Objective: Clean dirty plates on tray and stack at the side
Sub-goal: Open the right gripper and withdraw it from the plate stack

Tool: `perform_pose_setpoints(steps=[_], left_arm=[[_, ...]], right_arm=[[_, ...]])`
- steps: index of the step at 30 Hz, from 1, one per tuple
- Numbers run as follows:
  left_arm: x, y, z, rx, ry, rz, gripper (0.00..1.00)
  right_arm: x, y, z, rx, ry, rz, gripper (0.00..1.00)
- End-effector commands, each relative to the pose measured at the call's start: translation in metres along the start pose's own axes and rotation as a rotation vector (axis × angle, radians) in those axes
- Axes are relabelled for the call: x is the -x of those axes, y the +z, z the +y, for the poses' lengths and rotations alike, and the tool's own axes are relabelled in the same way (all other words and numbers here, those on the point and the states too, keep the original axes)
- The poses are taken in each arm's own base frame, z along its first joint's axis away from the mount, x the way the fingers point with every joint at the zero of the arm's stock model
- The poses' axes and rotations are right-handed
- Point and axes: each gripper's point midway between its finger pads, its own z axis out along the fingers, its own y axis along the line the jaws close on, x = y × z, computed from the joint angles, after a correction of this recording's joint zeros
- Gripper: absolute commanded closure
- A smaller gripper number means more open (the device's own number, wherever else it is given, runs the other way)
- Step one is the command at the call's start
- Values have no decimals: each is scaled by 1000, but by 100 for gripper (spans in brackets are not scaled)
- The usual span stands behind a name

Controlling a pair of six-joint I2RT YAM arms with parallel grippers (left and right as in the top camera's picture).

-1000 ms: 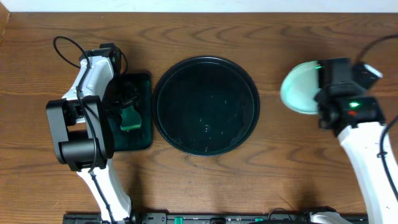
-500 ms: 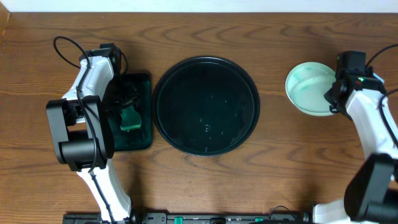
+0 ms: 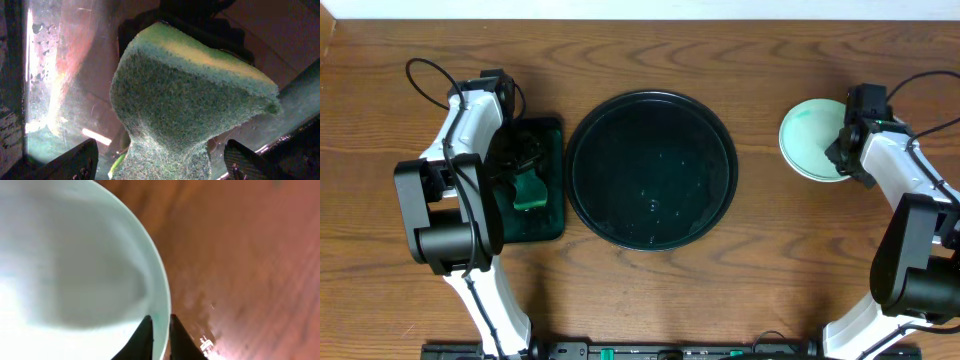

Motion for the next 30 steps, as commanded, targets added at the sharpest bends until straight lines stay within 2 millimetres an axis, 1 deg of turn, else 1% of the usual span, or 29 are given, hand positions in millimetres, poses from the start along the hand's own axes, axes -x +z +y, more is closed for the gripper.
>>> perform_pose_setpoints(steps=[1, 3, 4, 5, 6, 7, 8, 10, 12, 14, 16, 19, 22, 25, 27, 30], left_arm=[[3, -2, 4, 11, -12, -12, 19], [3, -2, 4, 11, -12, -12, 19], [3, -2, 4, 11, -12, -12, 20], [3, -2, 4, 11, -12, -12, 20], [3, -2, 4, 11, -12, -12, 20], [3, -2, 4, 11, -12, -12, 20], [3, -2, 4, 11, -12, -12, 20], [3, -2, 4, 11, -12, -12, 20], [3, -2, 4, 11, -12, -12, 19], [3, -2, 4, 11, -12, -12, 20], [3, -2, 4, 11, -12, -12, 20], [3, -2, 4, 11, -12, -12, 19], [3, -2, 4, 11, -12, -12, 19], [3, -2, 4, 11, -12, -12, 20], [3, -2, 4, 11, -12, -12, 20], [3, -2, 4, 11, -12, -12, 20]], right_arm=[[5, 2, 2, 8, -84, -15, 91], [6, 2, 4, 18, -83, -16, 84], [4, 2, 7, 35, -84, -9, 75], [3, 2, 10, 55, -88, 1, 71], [0, 0, 15, 81, -95, 13, 64], [-3, -6, 22, 131, -114, 34, 48], [-6, -11, 28, 168, -126, 45, 43], [-6, -27, 39, 250, -174, 47, 1], [-3, -53, 52, 341, -230, 16, 1], [2, -82, 57, 392, -252, -29, 1], [4, -112, 58, 428, -267, -77, 1], [4, -160, 54, 482, -299, -152, 1], [-3, -207, 43, 526, -335, -228, 1], [-14, -245, 25, 538, -358, -294, 1], [-22, -265, 13, 544, -371, -330, 1], [-29, -286, -7, 543, -377, -381, 1]])
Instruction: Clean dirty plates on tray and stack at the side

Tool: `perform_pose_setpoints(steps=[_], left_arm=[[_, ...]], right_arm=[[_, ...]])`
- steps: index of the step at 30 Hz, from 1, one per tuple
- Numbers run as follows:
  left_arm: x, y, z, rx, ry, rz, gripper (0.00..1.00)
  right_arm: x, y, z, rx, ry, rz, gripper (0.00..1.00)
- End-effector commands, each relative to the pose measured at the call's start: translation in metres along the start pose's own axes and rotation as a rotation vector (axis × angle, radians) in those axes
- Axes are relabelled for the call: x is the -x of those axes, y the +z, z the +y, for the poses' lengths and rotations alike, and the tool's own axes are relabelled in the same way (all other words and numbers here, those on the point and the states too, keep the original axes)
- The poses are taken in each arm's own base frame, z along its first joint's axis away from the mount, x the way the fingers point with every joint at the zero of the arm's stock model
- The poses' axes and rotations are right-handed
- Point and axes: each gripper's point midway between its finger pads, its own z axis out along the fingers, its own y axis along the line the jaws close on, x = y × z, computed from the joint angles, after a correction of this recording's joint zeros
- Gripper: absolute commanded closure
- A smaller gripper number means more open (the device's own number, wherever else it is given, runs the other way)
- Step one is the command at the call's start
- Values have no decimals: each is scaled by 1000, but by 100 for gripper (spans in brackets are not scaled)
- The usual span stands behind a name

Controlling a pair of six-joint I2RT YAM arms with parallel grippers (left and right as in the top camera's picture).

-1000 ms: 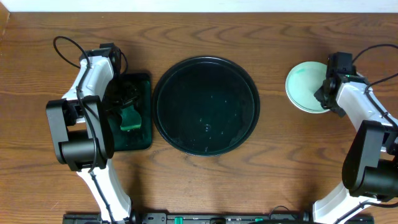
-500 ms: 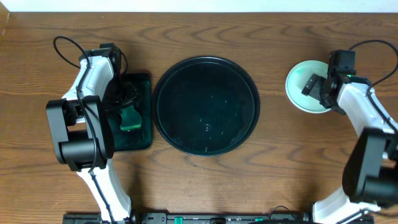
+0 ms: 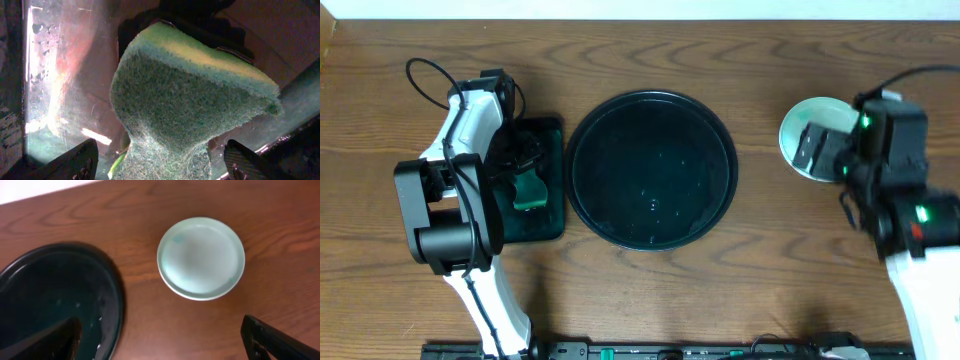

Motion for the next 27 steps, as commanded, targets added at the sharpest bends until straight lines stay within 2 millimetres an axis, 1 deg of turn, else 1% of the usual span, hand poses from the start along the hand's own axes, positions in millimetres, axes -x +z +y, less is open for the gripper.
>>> perform_pose_setpoints(steps=[1, 5, 8, 10, 15, 20, 27], left_arm=[[3, -2, 4, 11, -12, -12, 20], [3, -2, 4, 11, -12, -12, 20], [3, -2, 4, 11, -12, -12, 20], [3, -2, 4, 11, -12, -12, 19], [3, -2, 4, 11, -12, -12, 20], [3, -2, 4, 11, -12, -12, 19], [3, -2, 4, 11, -12, -12, 20]], right_arm=[[3, -30, -8, -44, -26, -75, 1], [-4, -58, -30, -112, 68, -122, 1], [-10, -71, -35, -104, 103, -135, 1], [-13, -76, -37, -102, 105, -137, 1], [-15, -82, -38, -95, 107, -145, 1], [-16, -81, -32, -61, 107, -137, 1], [-15, -81, -32, -60, 108, -142, 1]])
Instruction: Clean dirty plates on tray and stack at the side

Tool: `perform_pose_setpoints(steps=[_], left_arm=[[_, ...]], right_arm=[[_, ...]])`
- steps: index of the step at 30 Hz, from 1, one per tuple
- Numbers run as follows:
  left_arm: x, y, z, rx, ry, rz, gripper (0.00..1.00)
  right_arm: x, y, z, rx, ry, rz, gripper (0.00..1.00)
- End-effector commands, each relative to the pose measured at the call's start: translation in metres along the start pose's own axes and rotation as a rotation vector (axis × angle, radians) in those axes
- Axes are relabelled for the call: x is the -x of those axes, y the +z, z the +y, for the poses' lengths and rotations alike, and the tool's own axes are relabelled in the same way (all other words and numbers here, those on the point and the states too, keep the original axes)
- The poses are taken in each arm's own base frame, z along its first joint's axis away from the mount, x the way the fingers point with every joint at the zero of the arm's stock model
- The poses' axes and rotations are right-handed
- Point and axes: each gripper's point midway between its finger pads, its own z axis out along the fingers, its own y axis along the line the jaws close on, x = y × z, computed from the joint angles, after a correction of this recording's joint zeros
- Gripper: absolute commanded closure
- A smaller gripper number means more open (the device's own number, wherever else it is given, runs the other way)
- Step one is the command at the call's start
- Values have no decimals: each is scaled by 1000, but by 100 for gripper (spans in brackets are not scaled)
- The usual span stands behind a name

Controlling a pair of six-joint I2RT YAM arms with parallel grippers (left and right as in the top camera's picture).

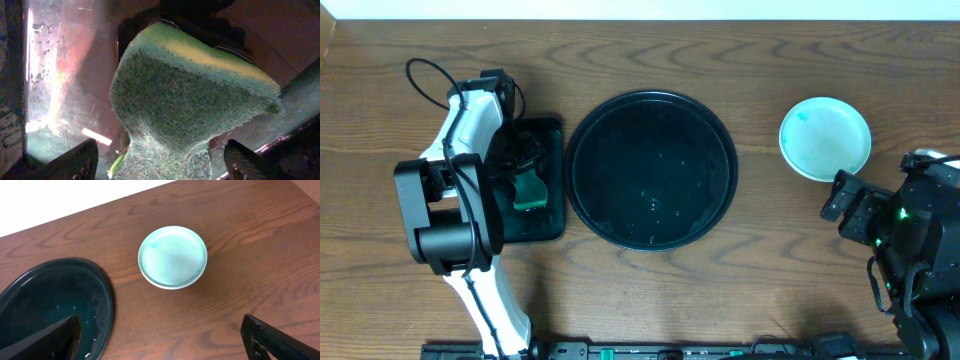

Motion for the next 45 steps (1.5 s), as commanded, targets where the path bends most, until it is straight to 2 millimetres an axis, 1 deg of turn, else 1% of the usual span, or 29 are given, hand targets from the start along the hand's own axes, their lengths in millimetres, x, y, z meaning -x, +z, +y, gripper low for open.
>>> perform_pose_setpoints(steps=[1, 6, 11, 13, 16, 20, 23, 26, 29, 31, 34, 40, 45], left_arm=[[3, -2, 4, 11, -12, -12, 19], [3, -2, 4, 11, -12, -12, 20], [3, -2, 4, 11, -12, -12, 20], [3, -2, 4, 11, -12, -12, 19], [3, -2, 4, 11, -12, -12, 20], [3, -2, 4, 11, -12, -12, 20], [3, -2, 4, 11, -12, -12, 20], [3, -2, 4, 11, -12, -12, 20], [3, -2, 4, 11, -12, -12, 19], [3, -2, 4, 11, -12, -12, 20], [3, -2, 4, 11, -12, -12, 20], [3, -2, 4, 11, -12, -12, 20], [3, -2, 4, 11, -12, -12, 19]], right_arm=[[1, -1, 2, 8, 14, -2, 1], [-3, -1, 6, 35, 12, 16, 1], [0, -6, 7, 52, 23, -11, 1], [3, -11, 6, 64, 33, -42, 1], [7, -22, -1, 79, 67, -117, 1], [3, -32, -6, 137, 111, -213, 1], [-2, -32, -9, 171, 138, -282, 1], [-10, -28, -11, 208, 158, -343, 1], [-18, -21, -3, 293, 181, -402, 1], [-22, -14, 0, 352, 232, -442, 1], [-25, -4, 2, 414, 280, -512, 1], [-28, 11, 9, 518, 276, -668, 1], [-36, 22, 8, 572, 335, -722, 1]])
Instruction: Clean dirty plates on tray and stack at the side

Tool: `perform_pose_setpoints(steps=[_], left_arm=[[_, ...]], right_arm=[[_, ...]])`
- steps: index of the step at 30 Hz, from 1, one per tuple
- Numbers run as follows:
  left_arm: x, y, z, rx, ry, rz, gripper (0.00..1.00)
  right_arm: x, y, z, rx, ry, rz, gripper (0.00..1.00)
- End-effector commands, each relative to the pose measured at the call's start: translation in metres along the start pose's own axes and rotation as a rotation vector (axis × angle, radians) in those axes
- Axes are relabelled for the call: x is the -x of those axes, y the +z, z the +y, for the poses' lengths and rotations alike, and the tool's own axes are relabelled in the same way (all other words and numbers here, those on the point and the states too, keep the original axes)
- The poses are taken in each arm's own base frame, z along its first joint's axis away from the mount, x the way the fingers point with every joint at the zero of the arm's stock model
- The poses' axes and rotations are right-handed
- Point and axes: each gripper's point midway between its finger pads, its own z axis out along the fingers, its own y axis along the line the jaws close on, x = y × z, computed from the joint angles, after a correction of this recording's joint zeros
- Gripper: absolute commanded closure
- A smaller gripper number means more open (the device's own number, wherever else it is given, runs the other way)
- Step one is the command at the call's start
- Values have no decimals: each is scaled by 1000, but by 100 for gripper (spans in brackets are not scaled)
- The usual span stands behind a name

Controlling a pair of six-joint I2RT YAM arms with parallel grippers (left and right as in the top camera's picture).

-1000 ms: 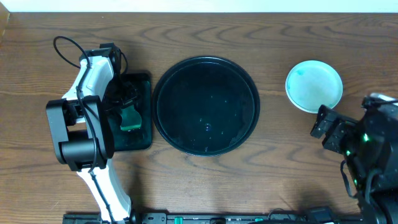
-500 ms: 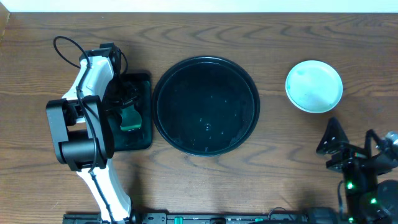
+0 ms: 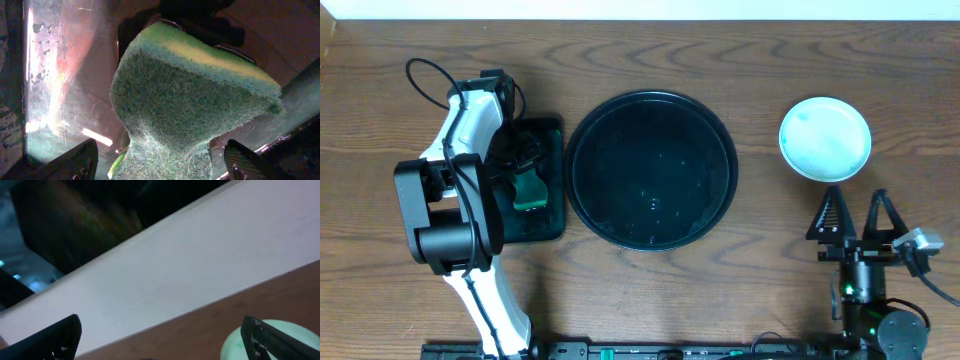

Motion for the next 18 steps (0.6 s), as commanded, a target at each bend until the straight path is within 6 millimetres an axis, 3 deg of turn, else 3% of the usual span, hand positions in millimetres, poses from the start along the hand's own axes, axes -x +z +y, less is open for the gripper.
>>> perform_pose_setpoints(steps=[1, 18], left_arm=[[3, -2, 4, 11, -12, -12, 20], [3, -2, 4, 11, -12, -12, 19]], right_arm=[[-11, -1, -4, 24, 48, -7, 1], [-30, -2, -35, -73, 44, -23, 1]])
